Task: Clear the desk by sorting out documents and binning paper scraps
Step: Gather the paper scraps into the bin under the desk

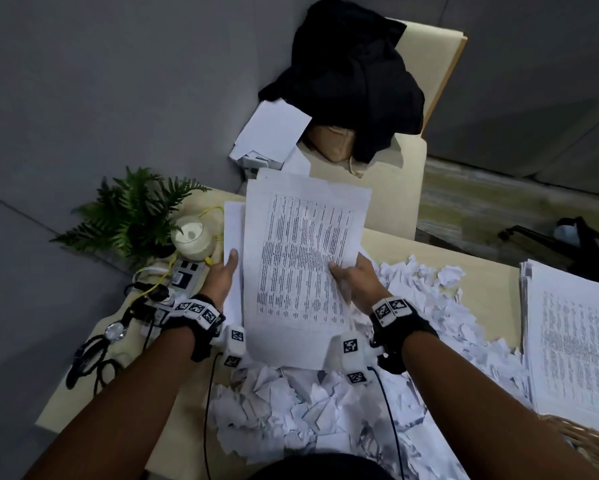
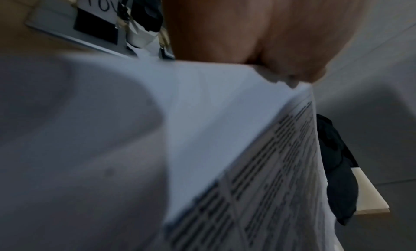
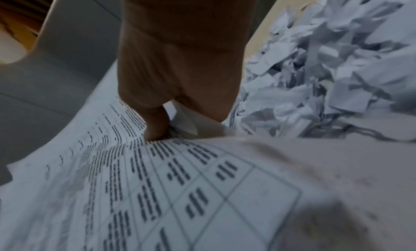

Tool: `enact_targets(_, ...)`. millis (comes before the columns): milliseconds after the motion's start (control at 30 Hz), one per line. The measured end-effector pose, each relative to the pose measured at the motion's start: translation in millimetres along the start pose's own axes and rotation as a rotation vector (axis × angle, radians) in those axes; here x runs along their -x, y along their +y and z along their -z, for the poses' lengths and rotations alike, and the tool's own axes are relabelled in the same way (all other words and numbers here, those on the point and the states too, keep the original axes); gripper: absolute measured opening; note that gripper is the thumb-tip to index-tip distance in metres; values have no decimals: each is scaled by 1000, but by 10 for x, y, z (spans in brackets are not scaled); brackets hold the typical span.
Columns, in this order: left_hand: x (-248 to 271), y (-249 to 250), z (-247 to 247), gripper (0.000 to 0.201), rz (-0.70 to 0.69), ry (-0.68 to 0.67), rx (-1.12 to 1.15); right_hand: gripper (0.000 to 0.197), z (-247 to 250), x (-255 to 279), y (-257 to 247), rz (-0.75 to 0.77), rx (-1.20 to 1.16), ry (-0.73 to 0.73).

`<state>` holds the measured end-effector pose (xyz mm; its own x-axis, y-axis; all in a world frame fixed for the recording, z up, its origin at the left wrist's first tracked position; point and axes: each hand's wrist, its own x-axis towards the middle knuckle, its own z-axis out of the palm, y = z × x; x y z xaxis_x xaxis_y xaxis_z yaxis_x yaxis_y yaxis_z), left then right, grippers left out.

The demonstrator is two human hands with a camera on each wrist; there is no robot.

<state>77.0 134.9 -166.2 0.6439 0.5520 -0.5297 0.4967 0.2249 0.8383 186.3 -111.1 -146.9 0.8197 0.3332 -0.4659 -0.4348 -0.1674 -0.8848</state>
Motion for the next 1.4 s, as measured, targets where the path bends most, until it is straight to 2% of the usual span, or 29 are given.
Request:
enact_targets(67, 16, 37, -1, 75, 46, 12, 87, 22, 39, -31, 38, -37, 13, -11)
enact_targets(167, -62, -40, 73, 90, 205, -108, 245, 26, 27, -73, 59, 18, 376, 71)
enact_targets(233, -125, -109, 104, 93, 199, -165, 223, 33, -7, -100, 83, 47, 558, 114)
enact_targets(333, -104, -102, 78, 75, 27, -144, 58, 39, -79, -164, 165, -10, 594, 3)
enact_targets(433, -80, -132, 41, 44, -34, -212, -28, 53, -159, -213, 249, -61, 751, -170)
enact_targets(467, -99, -158, 46, 36, -34, -206, -50, 55, -147, -242, 252, -68, 803, -182)
enact_targets(533, -160, -237, 83, 32, -23, -183, -77, 53, -57, -314, 199, -56, 823, -127)
enact_targets(633, -190, -370, 130, 35, -13, -119, -125, 45, 224, -515, 75, 12, 940, 62)
enact_targets(700, -192, -438, 134, 36, 8, -78, -116, 49, 394, -652, 23, 7, 992, 104)
enact_targets(867, -264, -595, 131, 33, 51, -43, -120, 58, 535, -829, 7, -79, 1108, 37)
enact_targets(1033, -289, -598, 103, 32, 71, -63, -88, 51, 399, -980, 48, -74, 1150, 75)
enact_targets(1133, -325, -571, 97, 29, 65, -53, -117, 37, 349, -1022, 8, -192, 1236, 122)
enact_targets(1200, -357, -567, 98, 28, 56, -59, -139, 38, 360, -1039, 23, -172, 1274, 111)
enact_targets(1300, -411, -600, 101, 27, 31, -76, -164, 39, 404, -1087, 84, -4, 1245, 65)
enact_targets(1400, -437, -646, 107, 33, 8, -79, -197, 32, 377, -1083, 39, -15, 1217, 28)
